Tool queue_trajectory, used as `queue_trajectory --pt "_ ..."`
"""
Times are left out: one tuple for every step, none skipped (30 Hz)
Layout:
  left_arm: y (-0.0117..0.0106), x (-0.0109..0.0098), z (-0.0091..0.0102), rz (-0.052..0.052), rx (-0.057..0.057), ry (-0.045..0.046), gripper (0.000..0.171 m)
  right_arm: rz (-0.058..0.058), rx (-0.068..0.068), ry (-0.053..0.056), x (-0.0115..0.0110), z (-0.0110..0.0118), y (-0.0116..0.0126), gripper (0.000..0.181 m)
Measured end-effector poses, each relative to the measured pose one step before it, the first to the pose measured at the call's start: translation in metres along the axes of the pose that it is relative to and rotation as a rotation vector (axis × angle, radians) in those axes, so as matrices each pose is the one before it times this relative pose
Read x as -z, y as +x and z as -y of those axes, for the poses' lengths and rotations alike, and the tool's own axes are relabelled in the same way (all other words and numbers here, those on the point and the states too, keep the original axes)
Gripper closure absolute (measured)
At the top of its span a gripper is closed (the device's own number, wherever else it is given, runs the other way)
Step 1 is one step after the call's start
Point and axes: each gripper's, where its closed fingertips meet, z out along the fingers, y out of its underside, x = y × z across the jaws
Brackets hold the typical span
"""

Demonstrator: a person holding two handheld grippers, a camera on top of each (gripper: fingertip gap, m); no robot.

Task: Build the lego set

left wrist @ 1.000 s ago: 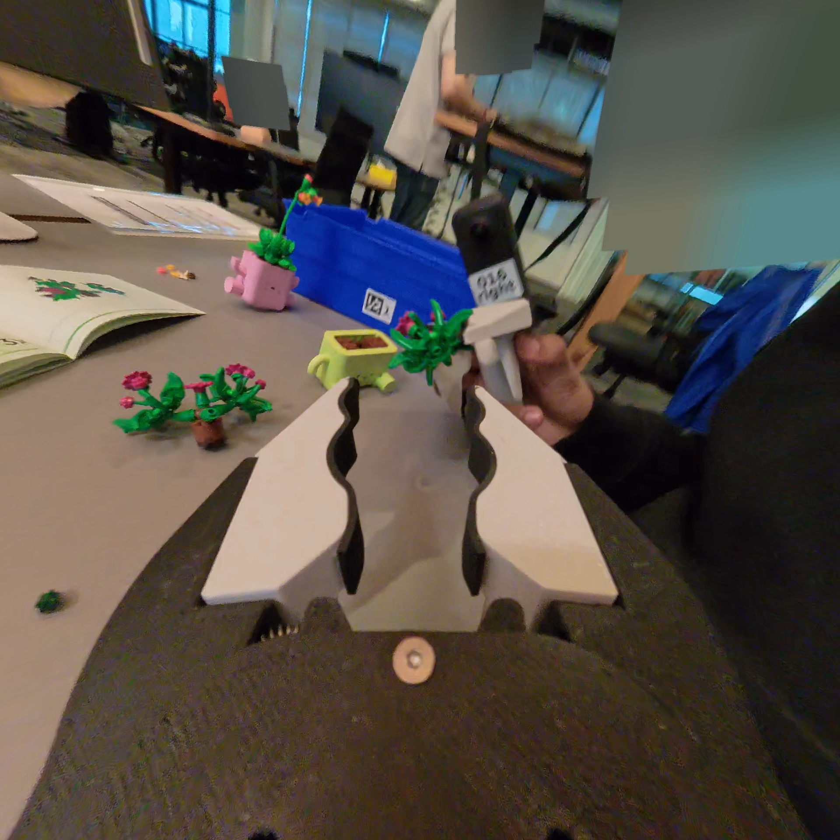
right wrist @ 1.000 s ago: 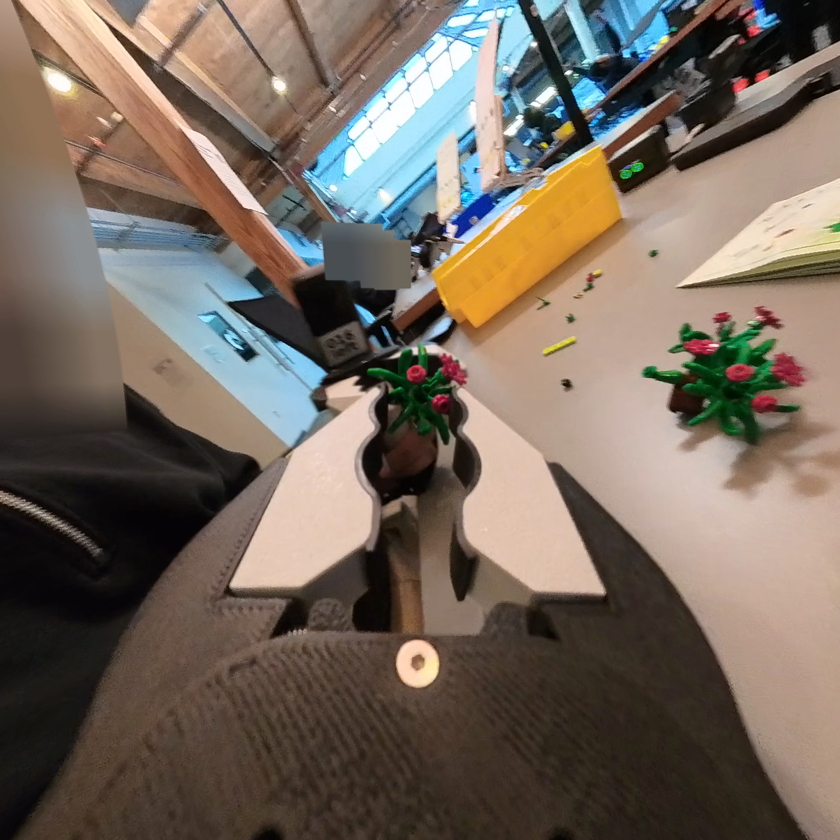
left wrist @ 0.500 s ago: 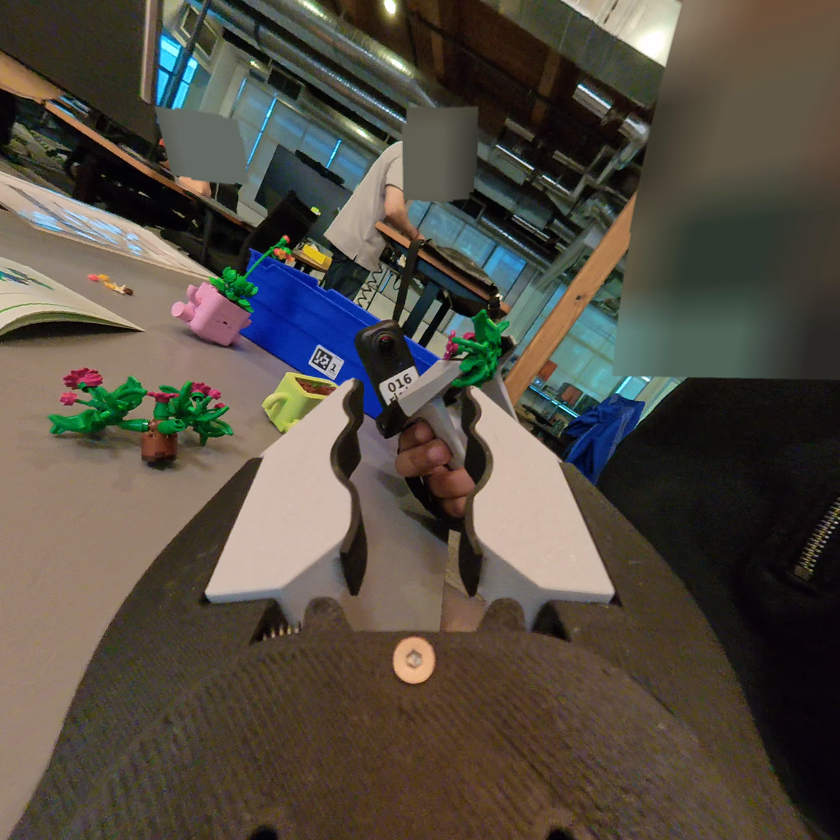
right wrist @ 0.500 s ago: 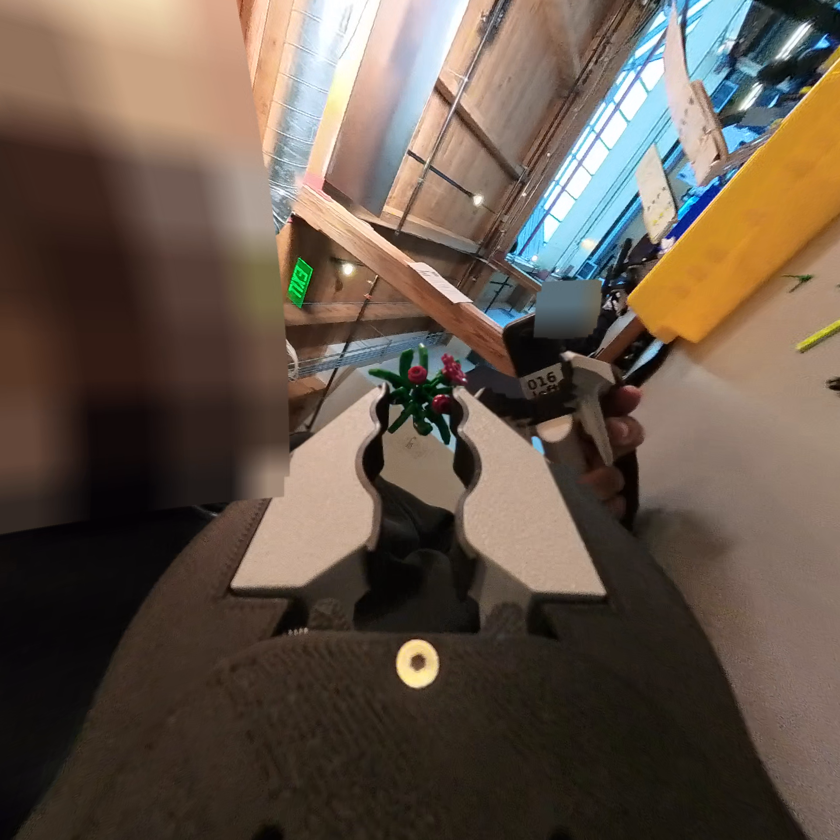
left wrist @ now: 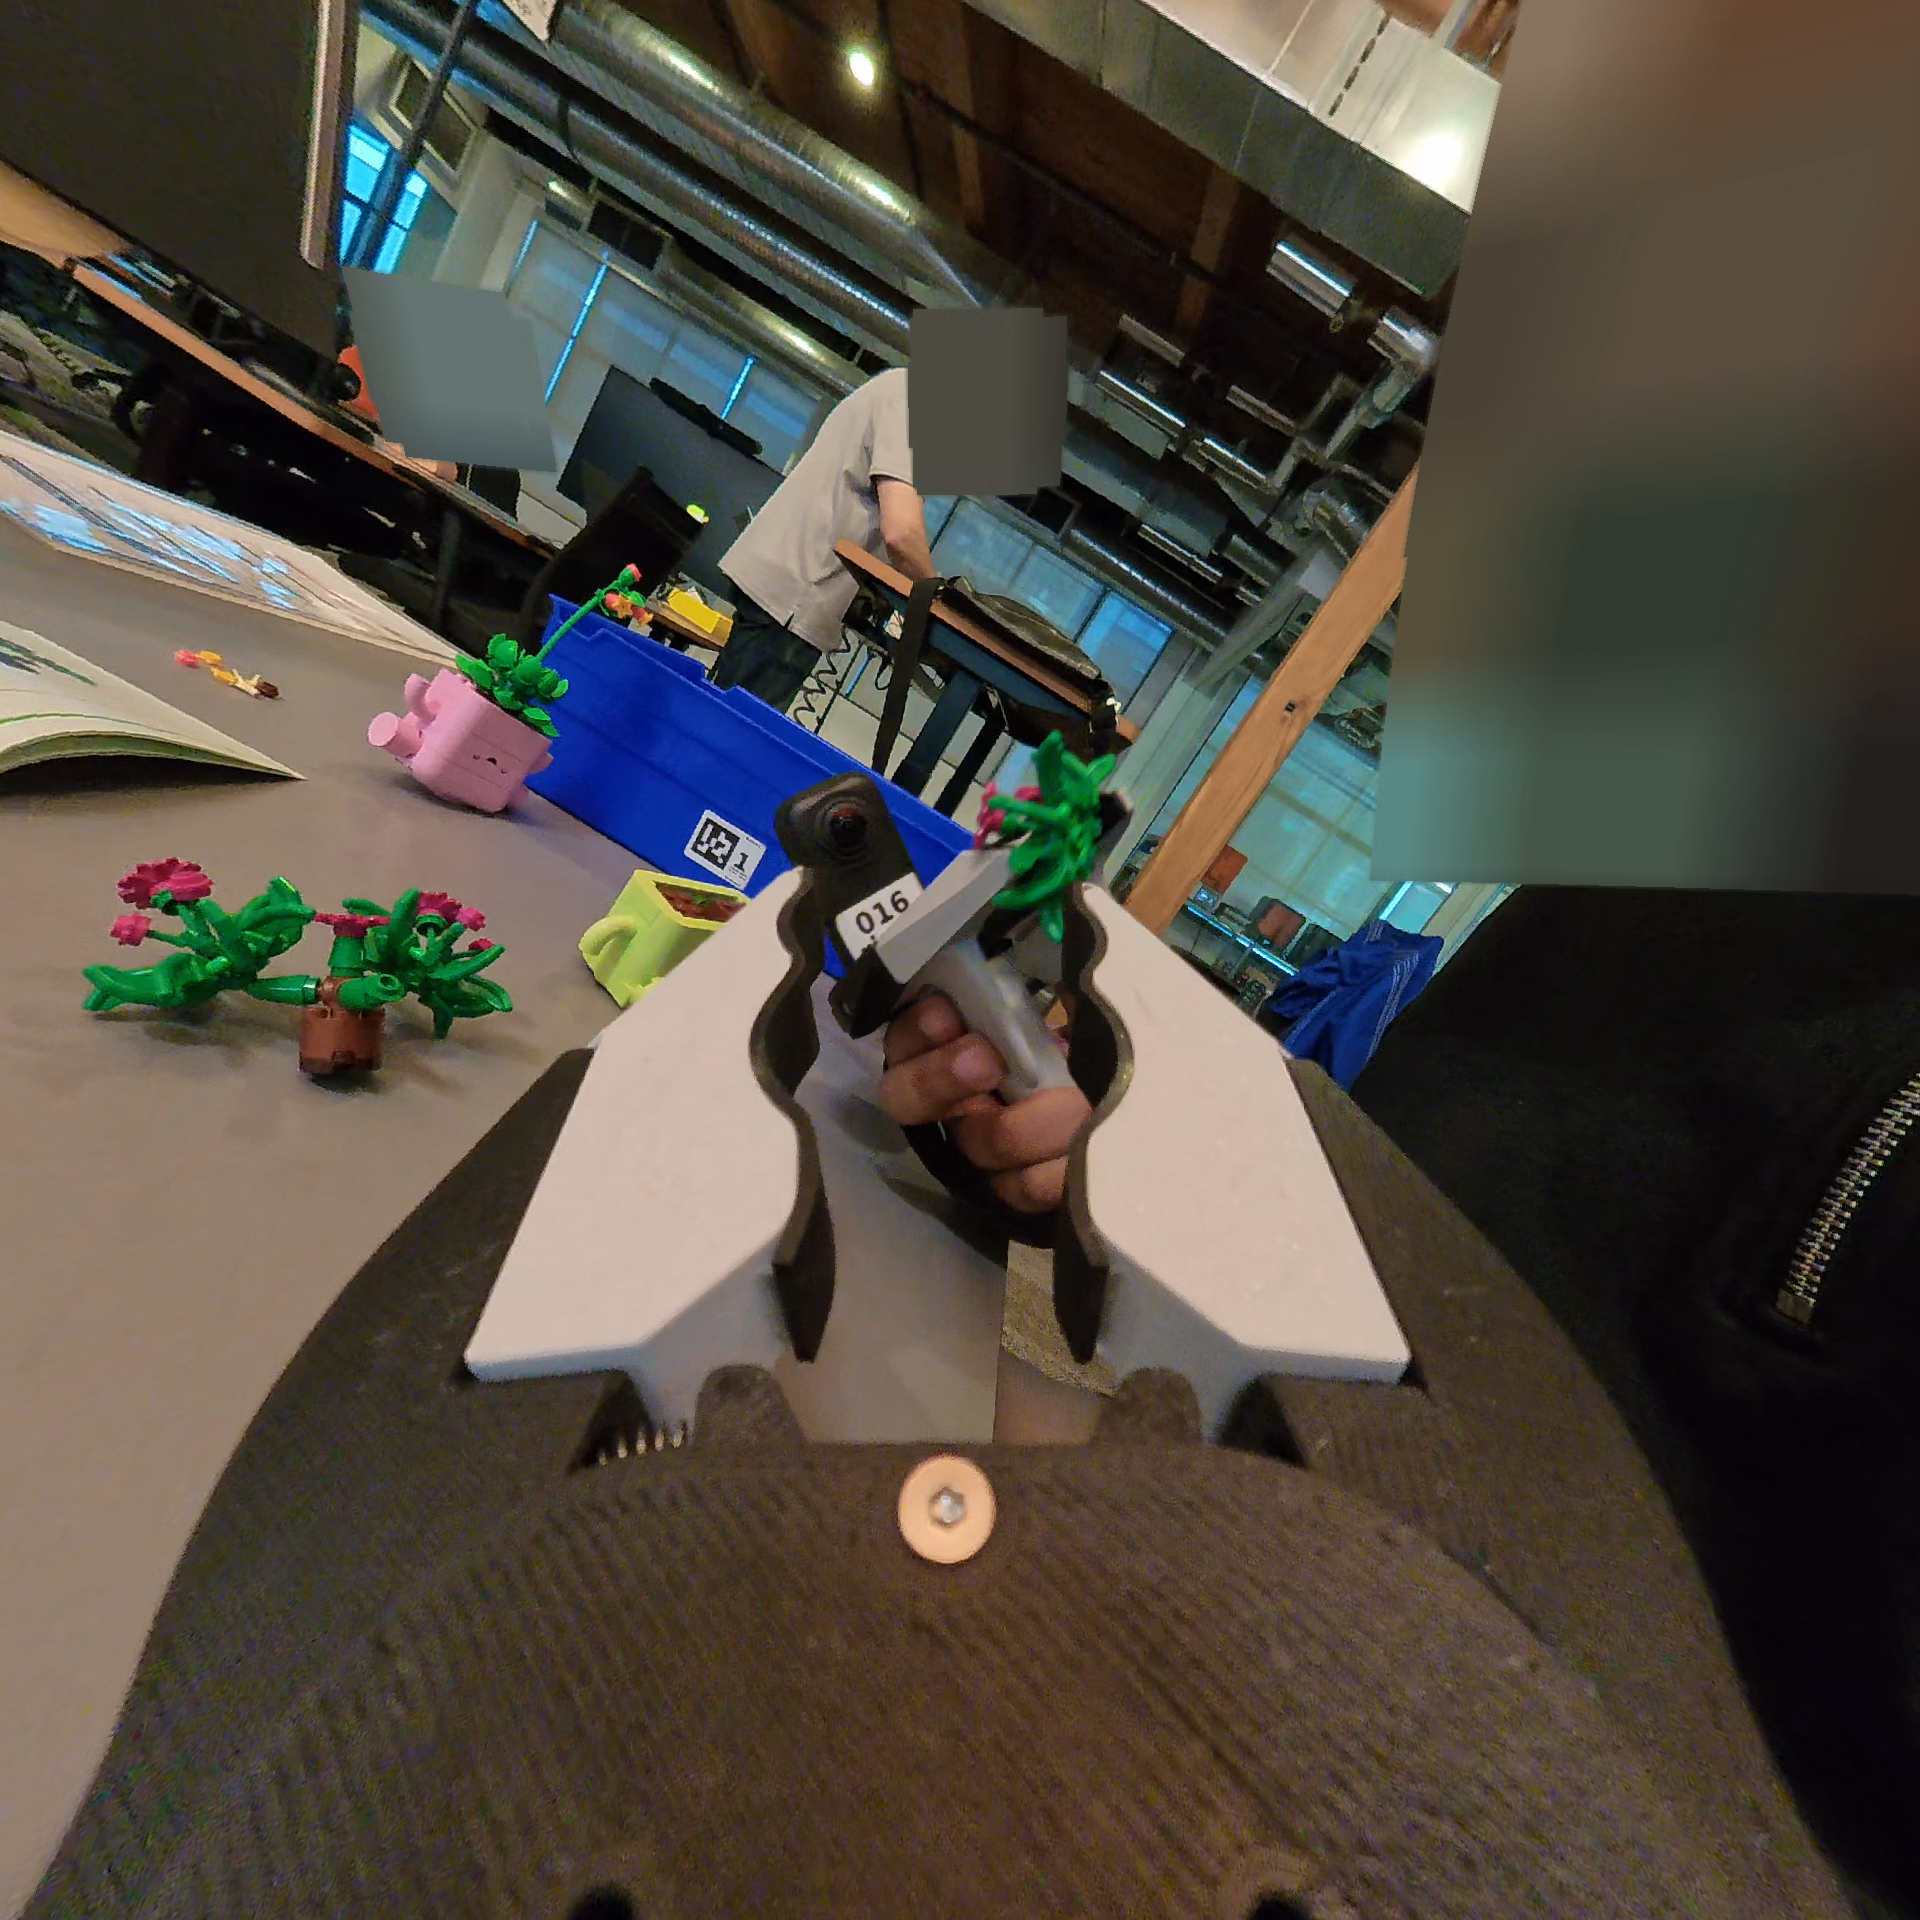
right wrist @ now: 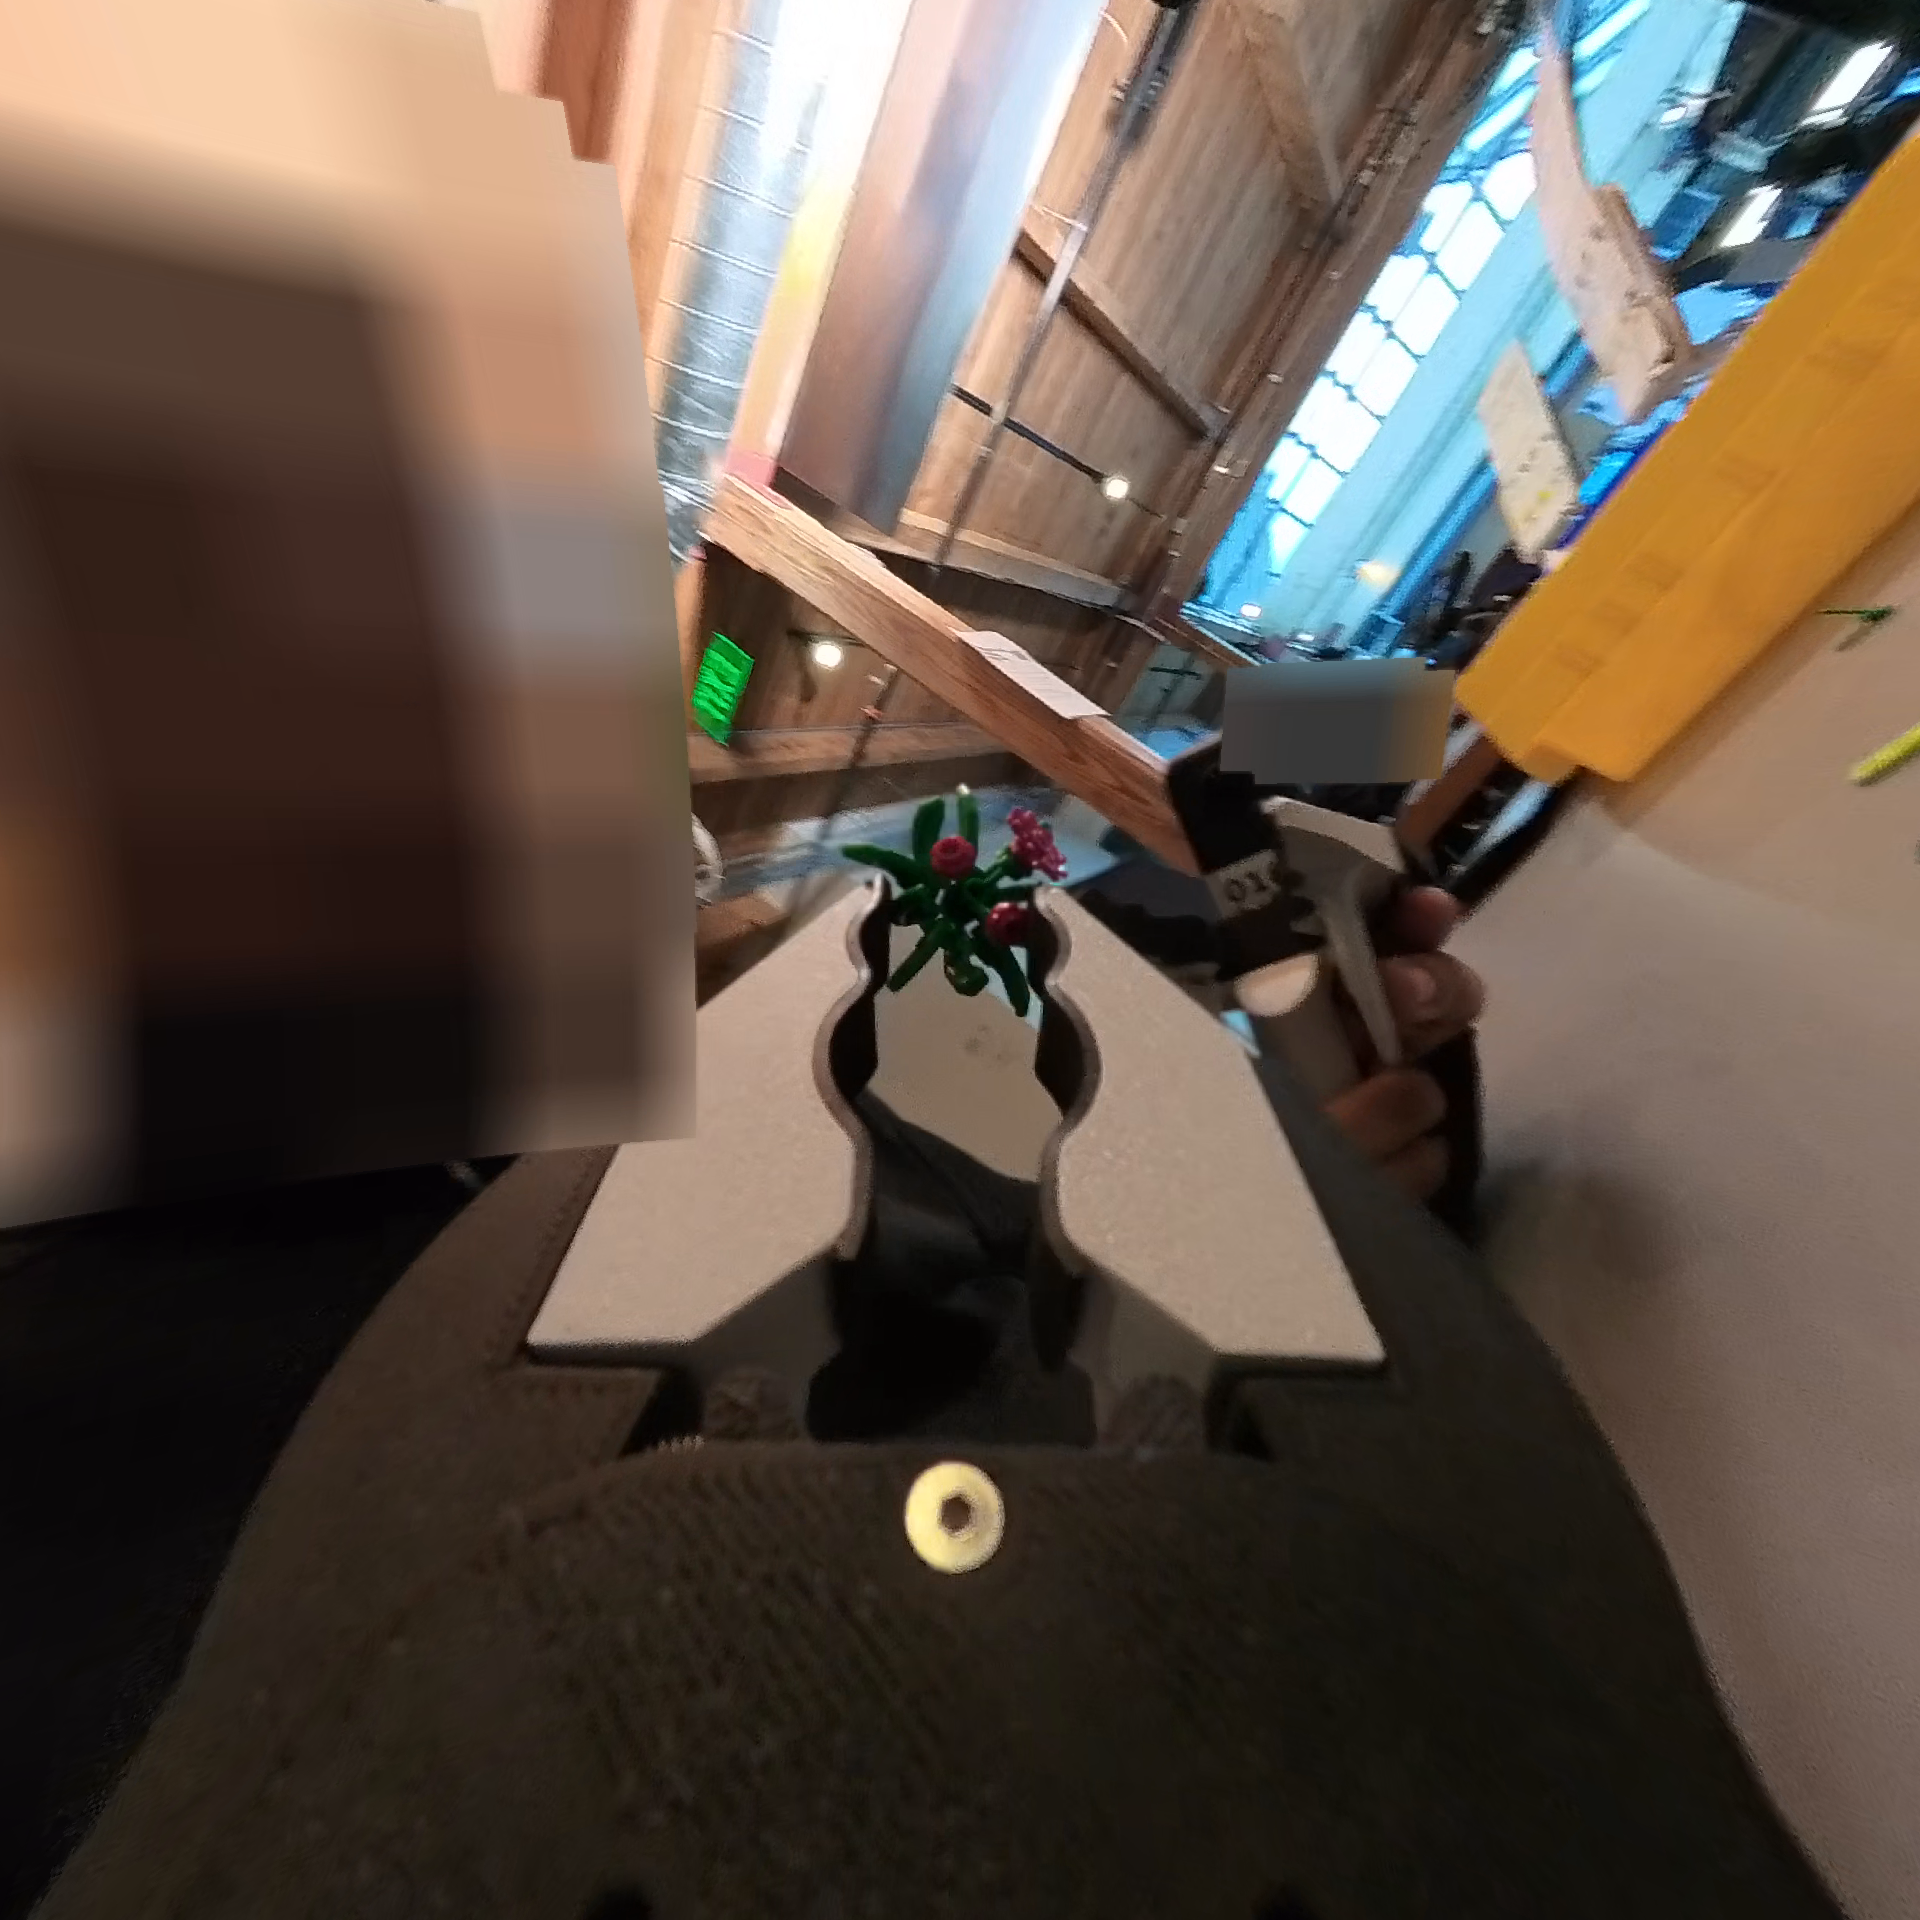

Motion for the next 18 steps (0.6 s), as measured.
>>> queue_trajectory --pt "0.00024 0.00061 0.00067 -0.0003 -0.0015 0.00540 0.128 -0.0516 0.0431 -0.0240 0.00044 -0.00281 0.00524 0.157" --pt "-0.00013 0.00071 0.00074 0.0010 -0.0008 0.00613 0.128 -0.0552 0.0539 -0.0295 0.00016 -0.00342 0.00519 0.157" --pt "-0.00011 0.00078 0.00093 0.0008 -0.0006 0.00702 0.128 -0.0482 0.0515 -0.0270 0.00011 -0.00306 0.00372 0.157" --pt "0.00033 0.00080 0.00109 -0.0014 -0.0021 0.00808 0.129 -0.0294 0.0474 -0.0163 0.00020 -0.00153 0.00112 0.157" --pt "0.00002 0.00081 0.00092 0.0013 -0.0014 0.00775 0.129 -0.0196 0.0479 -0.0037 0.00066 0.00013 -0.00032 0.157" --pt "-0.00044 0.00080 0.00089 0.0024 0.0004 0.00668 0.129 -0.0280 0.0519 0.0027 0.00110 0.00089 0.00110 0.157" --pt "-0.00013 0.00045 0.00062 -0.0001 0.0018 0.00453 0.129 -0.0339 0.0541 -0.0006 0.00133 0.00027 0.00219 0.158" --pt "0.00009 0.00031 0.00012 -0.0018 0.0012 0.00124 0.129 -0.0287 0.0492 -0.0080 0.00110 -0.00081 0.00172 0.158" --pt "0.00016 0.00001 -0.00016 -0.0006 -0.0005 -0.00126 0.130 -0.0286 0.0507 -0.0099 0.00087 -0.00094 0.00147 0.158" --pt "0.00003 -0.00025 -0.00041 0.0002 -0.0012 -0.00274 0.130 -0.0378 0.0567 -0.0135 0.00052 -0.00144 0.00231 0.158" --pt "0.00013 -0.00028 -0.00055 -0.0013 0.0005 -0.00365 0.131 -0.0396 0.0602 -0.0164 0.00041 -0.00169 0.00231 0.158" --pt "-0.00055 -0.00032 -0.00045 0.0005 0.0043 -0.00350 0.132 -0.0370 0.0547 -0.0160 0.00009 -0.00158 0.00177 0.158" --pt "-0.00164 -0.00011 -0.00037 0.0058 0.0103 -0.00284 0.133 -0.0175 0.0494 -0.0078 -0.00007 -0.00008 -0.00116 0.158" --pt "-0.00159 -0.00001 -0.00024 0.0024 0.0142 -0.00151 0.133 -0.0202 0.0483 0.0023 0.00038 0.00098 -0.00076 0.157" --pt "-0.00099 0.00002 -0.00019 -0.0035 0.0169 -0.00173 0.134 -0.0285 0.0423 0.0064 0.00067 0.00129 0.00076 0.157" --pt "-0.00036 0.00012 -0.00028 -0.0070 0.0156 -0.00172 0.135 -0.0283 0.0397 -0.0010 0.00053 0.00053 0.00117 0.158" --pt "0.00057 0.00005 -0.00023 -0.0091 0.0072 -0.00144 0.136 -0.0262 0.0397 -0.0036 0.00050 0.00010 0.00115 0.157" --pt "0.00060 -0.00012 -0.00038 -0.0037 0.0003 -0.00241 0.137 -0.0233 0.0419 -0.0017 0.00059 0.00031 0.00073 0.158"
